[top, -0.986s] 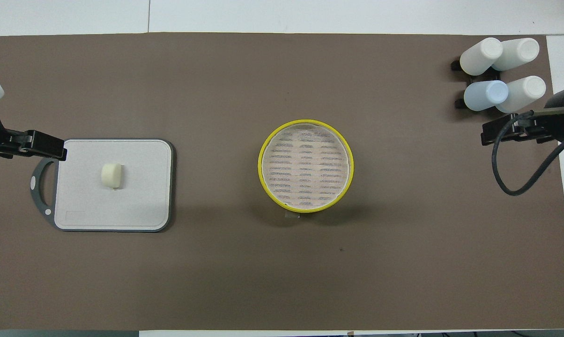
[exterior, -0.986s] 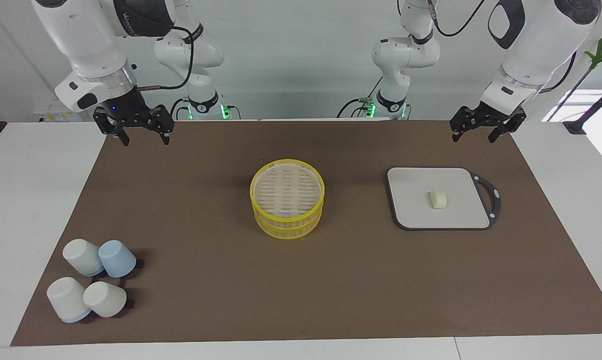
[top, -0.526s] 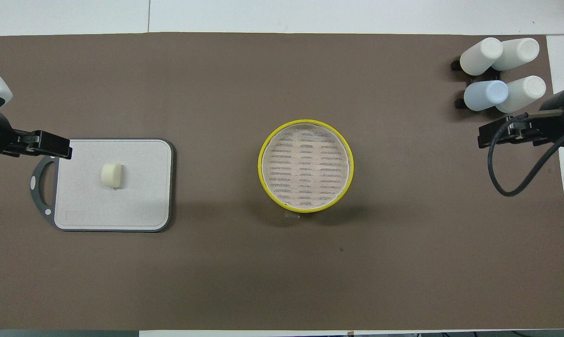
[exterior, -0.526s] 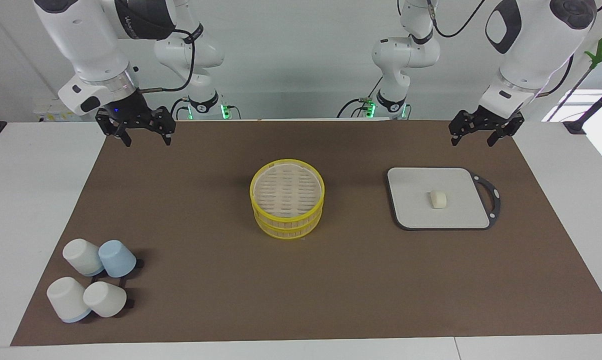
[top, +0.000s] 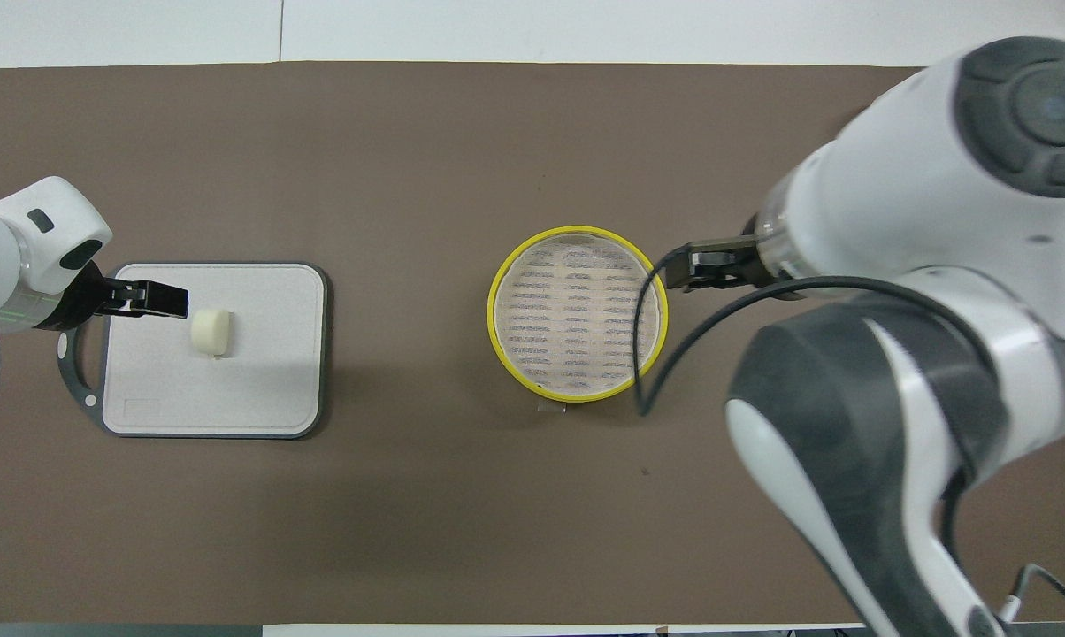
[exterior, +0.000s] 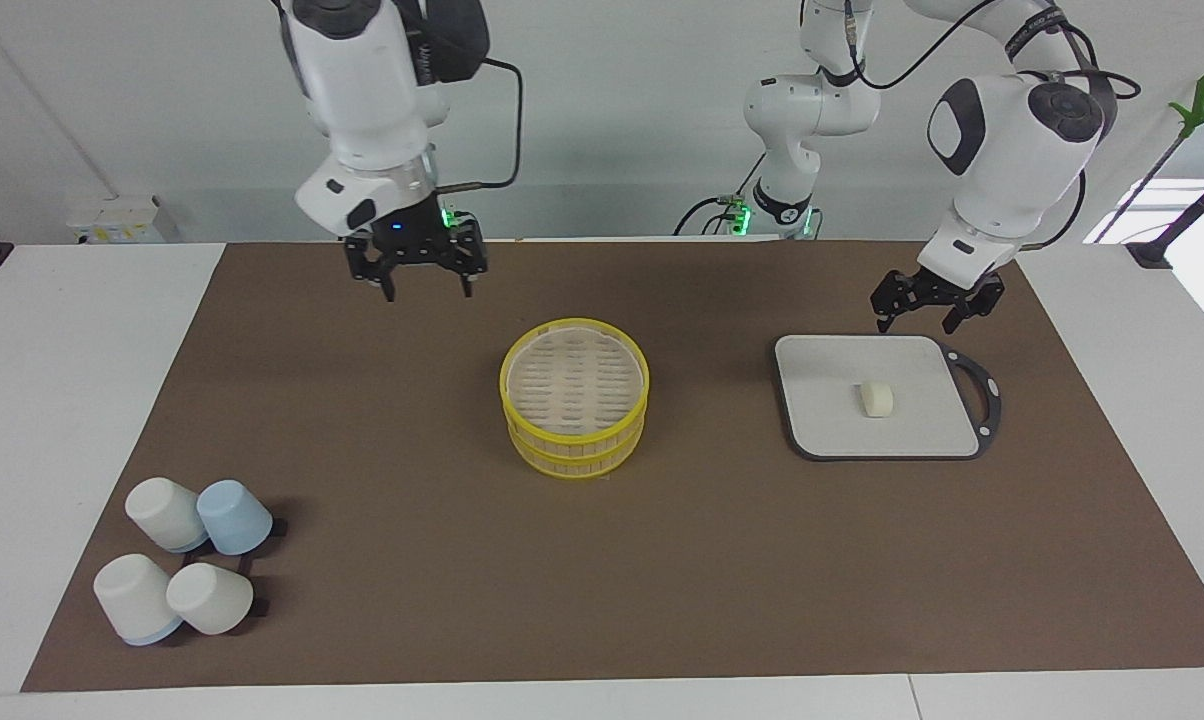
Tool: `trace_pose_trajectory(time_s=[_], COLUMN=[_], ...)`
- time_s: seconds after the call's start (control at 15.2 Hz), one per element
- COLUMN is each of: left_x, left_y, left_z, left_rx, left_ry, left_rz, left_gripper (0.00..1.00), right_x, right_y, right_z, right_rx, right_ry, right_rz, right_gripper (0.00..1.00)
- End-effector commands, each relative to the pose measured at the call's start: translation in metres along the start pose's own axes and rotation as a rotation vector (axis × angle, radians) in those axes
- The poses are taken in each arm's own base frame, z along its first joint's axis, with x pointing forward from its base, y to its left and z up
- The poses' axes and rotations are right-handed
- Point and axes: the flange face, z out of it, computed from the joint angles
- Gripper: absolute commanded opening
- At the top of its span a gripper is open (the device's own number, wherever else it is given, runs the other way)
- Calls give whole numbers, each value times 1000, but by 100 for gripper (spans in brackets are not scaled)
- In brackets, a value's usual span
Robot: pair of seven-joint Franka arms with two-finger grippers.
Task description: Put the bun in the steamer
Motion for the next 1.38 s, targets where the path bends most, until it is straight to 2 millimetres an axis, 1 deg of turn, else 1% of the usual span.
trace_pose_trajectory(time_s=[0.0, 0.07, 0.13, 0.26, 0.33, 0.39, 0.46, 0.53, 0.59, 0.66, 0.85, 0.92, 0.99, 1.12, 1.18, 1.31], left_x=[-18, -20, -19, -11, -10, -12, -14, -13, -14, -15, -19, -22, -22, -24, -24, -22], left_y=[-14, -18, -19, -19, -18, -18, -15, -13, -13, -14, -13, -13, -12, -11, -11, -11], left_z=[36, 46, 55, 78, 87, 94, 106, 112, 121, 128, 139, 147, 150, 157, 162, 167], left_rx=[-6, -4, -4, -3, -2, -2, -3, -1, 0, 1, 1, 1, 3, 3, 3, 4], left_ry=[48, 51, 49, 51, 54, 54, 49, 61, 69, 72, 73, 70, 84, 89, 85, 91], left_rz=[17, 13, 13, 14, 16, 17, 22, 25, 25, 23, 24, 23, 23, 23, 23, 21], left_gripper=[100, 100, 100, 100, 100, 100, 100, 100, 100, 100, 100, 100, 100, 100, 100, 100], right_x=[22, 17, 9, 12, 16, 15, 9, 6, 8, 11, 18, 16, 12, 3, -3, -9], right_y=[-56, -84, -119, -146, -155, -176, -199, -211, -214, -211, -206, -205, -204, -196, -197, -201], right_z=[27, 38, 48, 62, 76, 96, 115, 124, 127, 133, 150, 158, 165, 180, 183, 185], right_rx=[7, -1, 1, 21, 11, -10, -56, -71, -67, -62, -23, -22, -28, -25, -18, -13], right_ry=[-13, -15, -11, 7, -1, 0, 22, 53, 78, 83, 103, 102, 95, 95, 98, 79], right_rz=[56, 53, 84, 176, 170, 153, 132, 117, 107, 109, 103, 69, 34, 19, 16, 18], right_gripper=[100, 100, 100, 100, 100, 100, 100, 100, 100, 100, 100, 100, 100, 100, 100, 100])
